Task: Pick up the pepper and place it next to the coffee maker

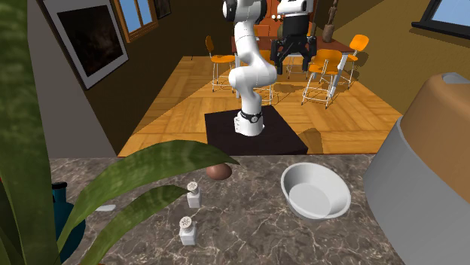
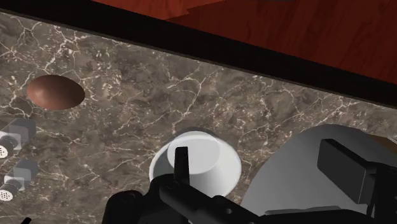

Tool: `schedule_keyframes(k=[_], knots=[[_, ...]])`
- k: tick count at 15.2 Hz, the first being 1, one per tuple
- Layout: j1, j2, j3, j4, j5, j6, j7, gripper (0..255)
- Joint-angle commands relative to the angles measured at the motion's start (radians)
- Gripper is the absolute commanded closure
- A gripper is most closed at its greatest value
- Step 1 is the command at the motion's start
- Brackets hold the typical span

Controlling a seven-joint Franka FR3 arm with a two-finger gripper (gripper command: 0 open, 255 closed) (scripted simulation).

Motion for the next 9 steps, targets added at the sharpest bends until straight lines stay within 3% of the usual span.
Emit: schedule_keyframes(k=[1,9], knots=[[0.000,0.000,0.000,0.000,0.000,0.000,0.000,0],[-0.050,0.024,-0.133,-0.162,-0.078,0.234,-0.140,0]])
